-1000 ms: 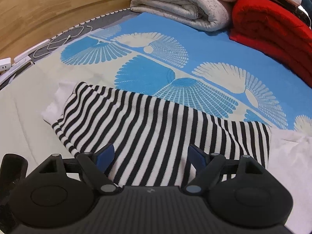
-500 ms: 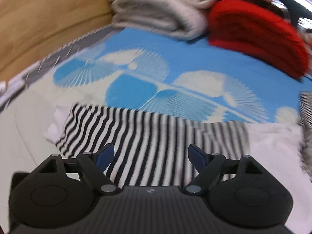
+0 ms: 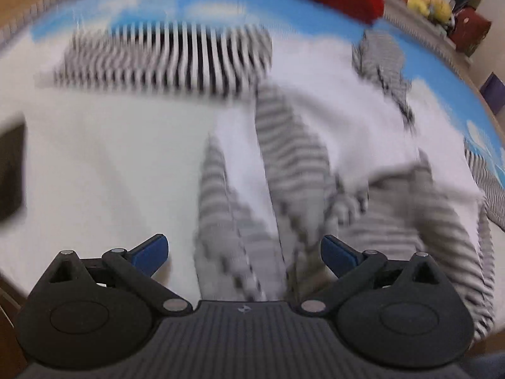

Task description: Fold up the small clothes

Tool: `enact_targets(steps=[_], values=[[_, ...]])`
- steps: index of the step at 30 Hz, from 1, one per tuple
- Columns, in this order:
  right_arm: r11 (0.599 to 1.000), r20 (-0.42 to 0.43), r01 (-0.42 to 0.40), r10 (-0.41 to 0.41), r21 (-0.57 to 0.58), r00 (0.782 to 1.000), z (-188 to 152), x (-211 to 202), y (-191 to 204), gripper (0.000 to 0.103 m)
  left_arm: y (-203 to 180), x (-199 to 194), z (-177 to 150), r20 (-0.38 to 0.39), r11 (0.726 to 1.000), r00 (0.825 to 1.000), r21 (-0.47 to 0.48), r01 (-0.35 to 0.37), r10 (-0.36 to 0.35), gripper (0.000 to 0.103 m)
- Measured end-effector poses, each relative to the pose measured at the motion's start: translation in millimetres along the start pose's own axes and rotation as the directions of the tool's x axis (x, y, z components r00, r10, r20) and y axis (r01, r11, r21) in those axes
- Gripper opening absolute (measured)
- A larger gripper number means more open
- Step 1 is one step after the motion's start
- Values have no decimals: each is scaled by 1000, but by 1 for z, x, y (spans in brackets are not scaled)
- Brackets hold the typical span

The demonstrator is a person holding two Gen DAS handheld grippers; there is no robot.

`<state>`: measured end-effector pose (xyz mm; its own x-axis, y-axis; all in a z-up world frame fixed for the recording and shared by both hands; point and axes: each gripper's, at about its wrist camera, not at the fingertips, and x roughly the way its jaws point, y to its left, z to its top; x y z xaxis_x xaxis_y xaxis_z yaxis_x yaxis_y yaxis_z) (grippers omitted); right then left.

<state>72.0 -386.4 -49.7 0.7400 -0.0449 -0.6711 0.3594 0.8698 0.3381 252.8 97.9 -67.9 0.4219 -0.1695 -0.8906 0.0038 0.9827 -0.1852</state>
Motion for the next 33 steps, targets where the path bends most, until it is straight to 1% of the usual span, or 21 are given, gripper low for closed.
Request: enact_targets(steps=[3,6,8,10,11,12,13,14,15,16,18,20,21,23,25,26,28,29,30,32,33], values=[[994,-96,10,1,112,995,-26,17,-18,80,12,17,-6,-98,991,989,-95,100,-109,103],[983,-179,-3,36,181,983,-40,29,-23,80,21,28,-6,-107,973,985,-202,112,-136,103],[973,-215,-49,98,224,972,-47,31,-21,80,14,28,-4,-105,972,985,-202,117,-140,103],[961,-263,-112,179,253,948,-55,37,-14,80,-2,30,-6,-138,975,975,-159,153,-176,101],[959,-279,-132,202,250,939,-59,39,-10,81,-14,28,-9,-146,982,974,-108,157,-172,93],[967,-277,-142,198,209,940,-61,42,-1,72,-24,23,-12,-137,989,980,-45,140,-145,49],[980,-268,-140,175,143,947,-62,41,6,19,-35,18,-17,-130,995,987,30,100,-95,19],[987,-269,-145,159,74,950,-63,38,13,6,-38,13,-21,-126,996,989,38,86,-81,19],[987,-276,-148,157,55,948,-63,35,15,4,-35,3,-23,-118,995,989,12,97,-95,17],[989,-259,-140,150,57,954,-60,27,14,4,-29,-13,-26,-98,991,986,-13,136,-137,16],[983,-164,-173,180,56,970,-47,-7,8,4,-20,-44,-34,-59,983,981,-13,185,-186,16],[970,-84,-229,236,82,968,-35,-42,-4,4,-17,-60,-43,-60,982,981,31,185,-183,16],[971,-73,-228,234,75,970,-31,-54,-8,4,-16,-61,-47,-77,985,983,46,169,-165,16],[987,-115,-154,157,34,981,-32,-56,-8,4,-18,-45,-54,-123,990,989,106,90,-77,28],[994,-210,-110,109,7,972,-44,-35,-10,9,-16,-26,-58,-127,995,992,98,0,12,62],[998,-262,-61,61,9,963,-54,-21,-13,15,-15,-21,-58,-123,995,992,93,-21,32,69],[998,-330,63,-54,17,942,-69,-5,-18,55,-12,-27,-55,-95,997,994,73,-38,45,83],[996,-323,86,-78,10,943,-70,-9,-16,56,-10,-34,-53,-71,997,996,69,-39,44,87],[998,-276,68,-69,-14,959,-67,-19,-14,57,-10,-41,-51,-41,997,998,62,-53,55,90],[997,-149,47,-56,-61,987,-61,-46,-10,63,-14,-62,-52,38,993,996,86,-81,78,90],[996,-96,57,-64,-72,993,-61,-56,-8,63,-22,-72,-59,68,990,995,112,-85,78,90]])
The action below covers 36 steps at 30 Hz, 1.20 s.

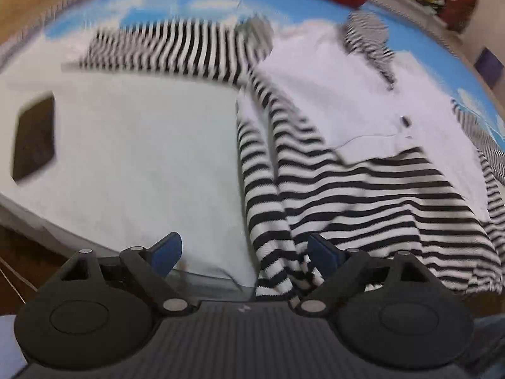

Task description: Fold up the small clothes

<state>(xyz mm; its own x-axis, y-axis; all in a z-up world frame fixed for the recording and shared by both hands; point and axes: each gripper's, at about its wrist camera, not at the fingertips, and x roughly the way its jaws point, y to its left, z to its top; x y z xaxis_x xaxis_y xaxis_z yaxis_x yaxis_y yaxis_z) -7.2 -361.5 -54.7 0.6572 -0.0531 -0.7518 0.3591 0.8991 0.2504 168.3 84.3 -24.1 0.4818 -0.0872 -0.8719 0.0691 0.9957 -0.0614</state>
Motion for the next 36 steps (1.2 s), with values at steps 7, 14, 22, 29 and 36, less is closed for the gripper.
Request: enact_targets(steps=[7,14,22,29,36], values=[[899,-123,-234,202,-372,972,-35,-38,42,59,-65,-9,-35,-79,958,993,267,109,-91,94],[874,-339,-229,80,-429,937,-47,39,88,11,-100,44,-37,-205,946,979,321,51,17,93],[916,-27,-142,142,-375,989,25,39,79,6,-75,34,33,-6,993,1000,116,30,-29,93],[914,-92,-113,83,-389,992,22,78,82,7,-78,71,41,-29,995,1000,104,-5,8,94],[932,21,-56,67,-358,998,40,87,83,9,-85,76,51,19,997,1000,75,-23,22,96]])
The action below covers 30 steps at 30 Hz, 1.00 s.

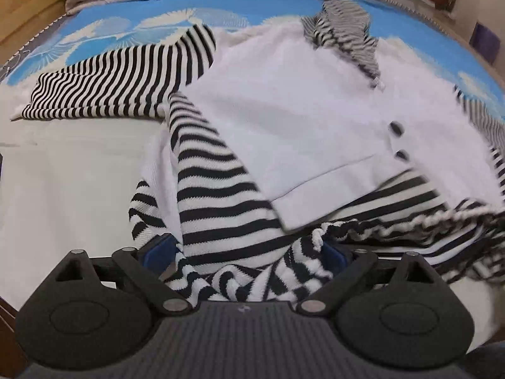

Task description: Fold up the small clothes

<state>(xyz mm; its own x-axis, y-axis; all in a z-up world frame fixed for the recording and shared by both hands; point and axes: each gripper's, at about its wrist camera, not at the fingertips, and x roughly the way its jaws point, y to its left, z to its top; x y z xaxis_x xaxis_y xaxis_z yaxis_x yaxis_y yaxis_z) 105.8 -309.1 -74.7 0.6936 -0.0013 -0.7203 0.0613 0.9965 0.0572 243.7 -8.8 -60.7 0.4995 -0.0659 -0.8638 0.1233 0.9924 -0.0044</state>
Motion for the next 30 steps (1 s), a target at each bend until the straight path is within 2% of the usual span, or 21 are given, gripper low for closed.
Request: enact_targets(steps=[2,5,7,11,14,17,19,23,25,30], values=[[999,-50,-10,13,47,999,-2,6,-6,9,0,-24,-2,53,998,996,14,66,-67,96],[1000,-77,7,-7,7,997,-5,12,0,10,-3,-56,-8,97,981,978,62,182,-187,96],[1000,-86,22,-22,-4,996,-8,16,3,11,-11,-68,-14,83,966,967,114,231,-241,96],[999,-103,34,-31,29,994,-5,14,4,11,-35,-71,-30,19,933,957,225,279,-291,96],[997,-107,26,-17,77,994,-3,8,2,13,-48,-54,-43,-45,921,959,267,282,-281,96],[995,-101,-23,33,96,994,-3,-3,0,29,-59,-27,-51,-93,922,967,295,252,-235,93],[995,-97,-61,68,78,993,-5,-13,1,38,-59,-16,-52,-115,929,968,274,248,-225,87],[996,-78,-93,93,-1,993,-12,-31,9,50,-59,-7,-46,-119,933,963,243,264,-242,87],[992,-74,-106,101,-64,992,-15,-32,19,67,-59,-3,-45,-123,936,964,237,260,-237,87],[965,-78,-121,105,-234,991,-16,-25,45,68,-69,2,-50,-109,923,971,306,234,-210,90]])
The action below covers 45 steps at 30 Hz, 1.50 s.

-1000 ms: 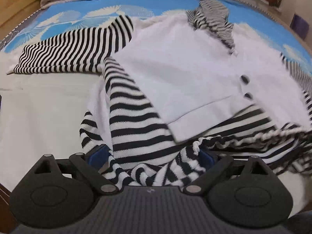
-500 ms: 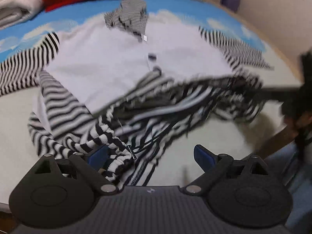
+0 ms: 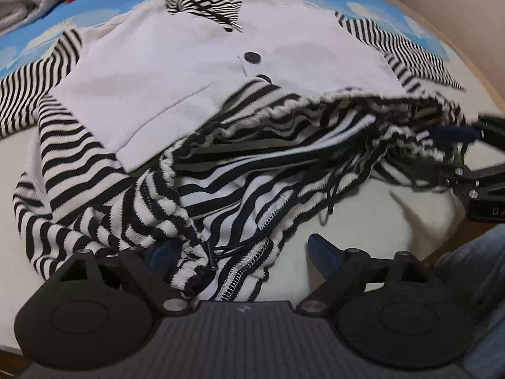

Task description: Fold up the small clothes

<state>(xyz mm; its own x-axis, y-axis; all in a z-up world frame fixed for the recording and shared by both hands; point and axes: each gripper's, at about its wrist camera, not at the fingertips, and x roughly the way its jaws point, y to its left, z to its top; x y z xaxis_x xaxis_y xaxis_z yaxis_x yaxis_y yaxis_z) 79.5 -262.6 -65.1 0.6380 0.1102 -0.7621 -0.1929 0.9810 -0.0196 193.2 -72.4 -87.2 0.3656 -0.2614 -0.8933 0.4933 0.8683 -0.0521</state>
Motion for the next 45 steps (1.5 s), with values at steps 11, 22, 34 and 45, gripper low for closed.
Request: enact_targets(steps=[11,22,34,45], values=[[989,-15,-88,87,-119,996,-20,-48,9,9,-11,-61,-35,61,983,996,171,-71,62,25],[961,-101,-46,19,-272,995,-66,-71,36,46,-1,-96,-79,80,985,997,173,-23,9,91],[988,55,115,-122,106,991,-37,-47,-23,55,44,-75,-38,116,970,990,-240,-47,77,94],[983,121,151,-164,108,979,-76,-86,-27,1,85,-67,-51,93,882,995,-465,79,-40,94]])
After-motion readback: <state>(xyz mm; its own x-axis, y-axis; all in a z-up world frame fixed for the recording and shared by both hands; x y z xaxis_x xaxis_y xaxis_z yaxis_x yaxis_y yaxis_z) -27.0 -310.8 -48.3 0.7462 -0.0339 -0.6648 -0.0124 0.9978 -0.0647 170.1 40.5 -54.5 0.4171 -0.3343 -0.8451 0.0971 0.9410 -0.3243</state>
